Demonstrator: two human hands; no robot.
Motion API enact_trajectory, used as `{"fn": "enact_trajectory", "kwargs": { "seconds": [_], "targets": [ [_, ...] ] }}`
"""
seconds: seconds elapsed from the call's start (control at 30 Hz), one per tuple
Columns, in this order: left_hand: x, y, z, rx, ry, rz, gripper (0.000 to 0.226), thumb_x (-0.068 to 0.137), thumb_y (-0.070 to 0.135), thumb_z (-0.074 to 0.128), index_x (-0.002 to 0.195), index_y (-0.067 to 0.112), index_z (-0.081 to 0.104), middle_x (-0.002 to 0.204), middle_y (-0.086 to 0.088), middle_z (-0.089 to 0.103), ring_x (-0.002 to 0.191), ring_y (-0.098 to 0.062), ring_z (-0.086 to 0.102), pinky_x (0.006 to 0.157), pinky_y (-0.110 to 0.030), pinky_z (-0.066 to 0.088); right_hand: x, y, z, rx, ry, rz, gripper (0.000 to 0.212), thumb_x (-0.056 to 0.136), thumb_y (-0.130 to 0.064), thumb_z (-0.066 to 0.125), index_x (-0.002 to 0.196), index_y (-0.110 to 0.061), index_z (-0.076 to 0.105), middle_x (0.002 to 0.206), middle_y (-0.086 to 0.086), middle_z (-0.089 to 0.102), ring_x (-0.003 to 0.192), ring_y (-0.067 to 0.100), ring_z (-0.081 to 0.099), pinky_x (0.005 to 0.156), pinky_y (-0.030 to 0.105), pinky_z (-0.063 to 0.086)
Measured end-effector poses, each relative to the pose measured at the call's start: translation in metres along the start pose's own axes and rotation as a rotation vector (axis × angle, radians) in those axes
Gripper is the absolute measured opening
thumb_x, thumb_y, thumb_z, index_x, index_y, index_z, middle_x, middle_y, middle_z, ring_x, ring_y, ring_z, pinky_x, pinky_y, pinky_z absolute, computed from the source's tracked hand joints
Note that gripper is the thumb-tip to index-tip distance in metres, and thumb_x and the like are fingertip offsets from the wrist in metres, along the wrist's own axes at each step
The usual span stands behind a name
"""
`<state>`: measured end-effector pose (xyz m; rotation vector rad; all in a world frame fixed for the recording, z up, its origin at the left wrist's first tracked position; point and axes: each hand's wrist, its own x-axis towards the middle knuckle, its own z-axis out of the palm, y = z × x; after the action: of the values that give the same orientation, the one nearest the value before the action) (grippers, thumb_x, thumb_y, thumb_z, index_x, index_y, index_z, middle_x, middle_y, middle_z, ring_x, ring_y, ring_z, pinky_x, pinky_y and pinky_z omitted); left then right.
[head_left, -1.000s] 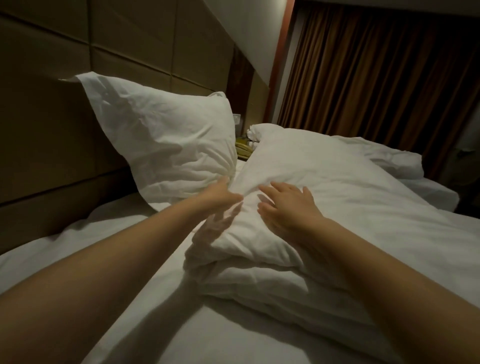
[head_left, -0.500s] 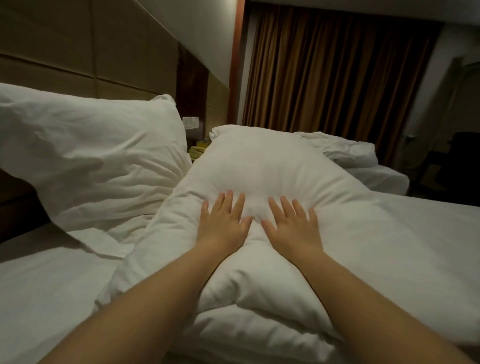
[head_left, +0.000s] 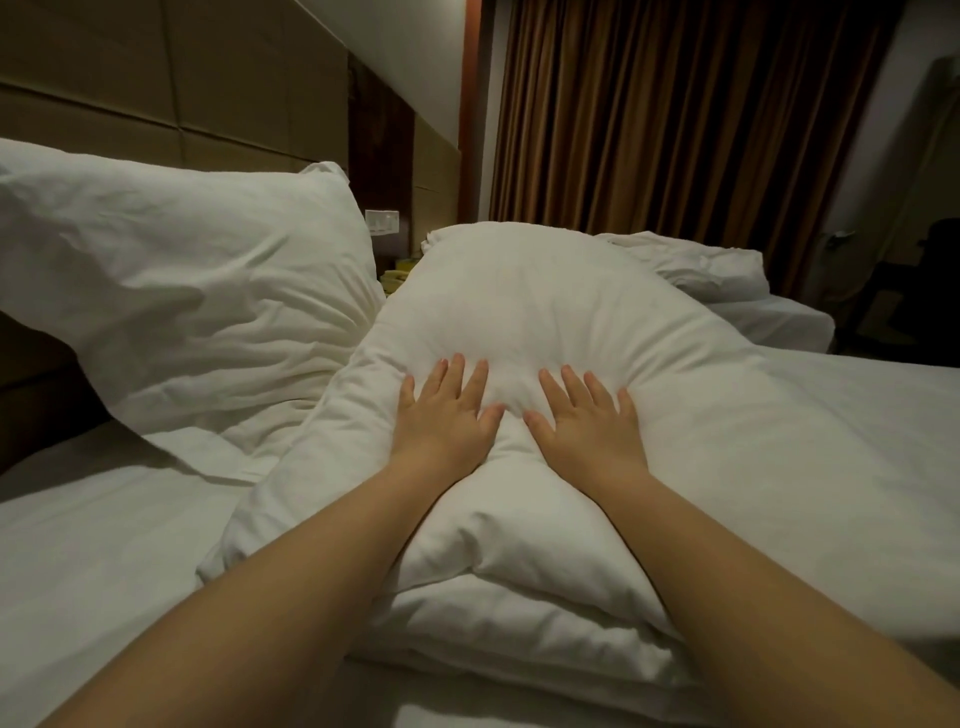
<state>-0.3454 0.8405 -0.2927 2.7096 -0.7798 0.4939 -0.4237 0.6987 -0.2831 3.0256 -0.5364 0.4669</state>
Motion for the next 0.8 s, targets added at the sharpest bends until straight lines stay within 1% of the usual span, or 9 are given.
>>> {"fn": "enact_trajectory", "kwargs": {
  "seconds": [0.23,0.37,0.43,0.5,0.53,0.57,0.6,0.7,0.8],
  "targets": [
    [-0.001,0.0,0.002,-0.005,0.029,0.003,0.059,0.099,0.049,0.021,0.152,0.03,0.006,0.16,0.001,0.003,0.147,-0.016,0.001,0.116,-0.047,-0.002,-0.001,0.0,0.003,-0.011,0.016,0.002,0.06,0.098,-0.056,0.015,0.152,-0.034,0.0,0.161,-0.006,-0.002,0.148,0.018,-0.002,0.117,0.047,-0.003],
    [-0.009,0.0,-0.002,-0.016,0.049,0.026,0.057,0.099,0.046,0.026,0.152,0.026,0.014,0.16,-0.001,0.011,0.147,-0.017,0.006,0.116,-0.046,0.002,-0.002,-0.002,0.002,0.002,0.054,-0.002,0.059,0.099,-0.053,0.017,0.153,-0.032,0.004,0.161,-0.004,0.003,0.148,0.018,0.002,0.117,0.047,-0.001],
    [-0.019,0.002,-0.01,-0.103,0.06,0.121,0.061,0.095,0.052,0.026,0.149,0.023,0.026,0.157,-0.003,0.022,0.145,-0.017,0.016,0.115,-0.044,0.007,-0.006,-0.002,0.0,0.03,0.074,-0.009,0.058,0.1,-0.05,0.02,0.153,-0.029,0.008,0.161,-0.003,0.007,0.148,0.019,0.004,0.117,0.047,0.001],
    [-0.041,0.002,-0.018,-0.267,0.097,0.334,0.067,0.088,0.055,0.025,0.141,0.02,0.045,0.149,-0.008,0.039,0.138,-0.022,0.035,0.111,-0.043,0.021,-0.016,-0.004,-0.001,0.069,0.084,-0.038,0.056,0.101,-0.044,0.023,0.153,-0.026,0.012,0.161,-0.002,0.01,0.148,0.018,0.006,0.117,0.046,0.002],
    [-0.055,0.001,-0.018,-0.313,0.127,0.459,0.062,0.089,0.051,0.028,0.135,0.019,0.052,0.143,-0.009,0.048,0.132,-0.025,0.044,0.108,-0.043,0.029,-0.021,-0.004,-0.001,0.085,0.095,-0.057,0.055,0.101,-0.042,0.024,0.153,-0.026,0.013,0.161,-0.002,0.011,0.147,0.018,0.007,0.117,0.045,0.003],
    [-0.067,-0.001,-0.014,-0.305,0.154,0.559,0.055,0.091,0.046,0.031,0.131,0.019,0.057,0.137,-0.009,0.053,0.128,-0.027,0.049,0.105,-0.044,0.033,-0.025,-0.004,0.0,0.096,0.11,-0.072,0.054,0.102,-0.04,0.024,0.153,-0.025,0.014,0.16,-0.002,0.013,0.147,0.018,0.008,0.117,0.045,0.004],
    [-0.075,-0.003,-0.01,-0.272,0.158,0.608,0.051,0.092,0.042,0.032,0.13,0.02,0.058,0.135,-0.008,0.056,0.127,-0.027,0.05,0.103,-0.044,0.033,-0.028,-0.004,-0.001,0.1,0.123,-0.079,0.053,0.102,-0.038,0.025,0.153,-0.025,0.015,0.16,-0.001,0.014,0.147,0.018,0.009,0.117,0.044,0.005],
    [-0.078,-0.004,-0.007,-0.219,0.118,0.575,0.049,0.093,0.039,0.032,0.128,0.02,0.06,0.131,-0.007,0.059,0.125,-0.027,0.052,0.102,-0.045,0.036,-0.027,-0.004,-0.001,0.088,0.134,-0.08,0.053,0.101,-0.037,0.027,0.152,-0.024,0.018,0.159,-0.001,0.017,0.147,0.018,0.012,0.117,0.044,0.007],
    [-0.079,-0.002,-0.01,-0.197,0.141,0.557,0.05,0.093,0.037,0.03,0.128,0.018,0.06,0.132,-0.008,0.058,0.125,-0.028,0.052,0.102,-0.047,0.039,-0.029,-0.006,-0.004,0.11,0.15,-0.084,0.052,0.101,-0.033,0.028,0.151,-0.021,0.022,0.158,0.001,0.022,0.146,0.019,0.015,0.116,0.044,0.009]
  ]
}}
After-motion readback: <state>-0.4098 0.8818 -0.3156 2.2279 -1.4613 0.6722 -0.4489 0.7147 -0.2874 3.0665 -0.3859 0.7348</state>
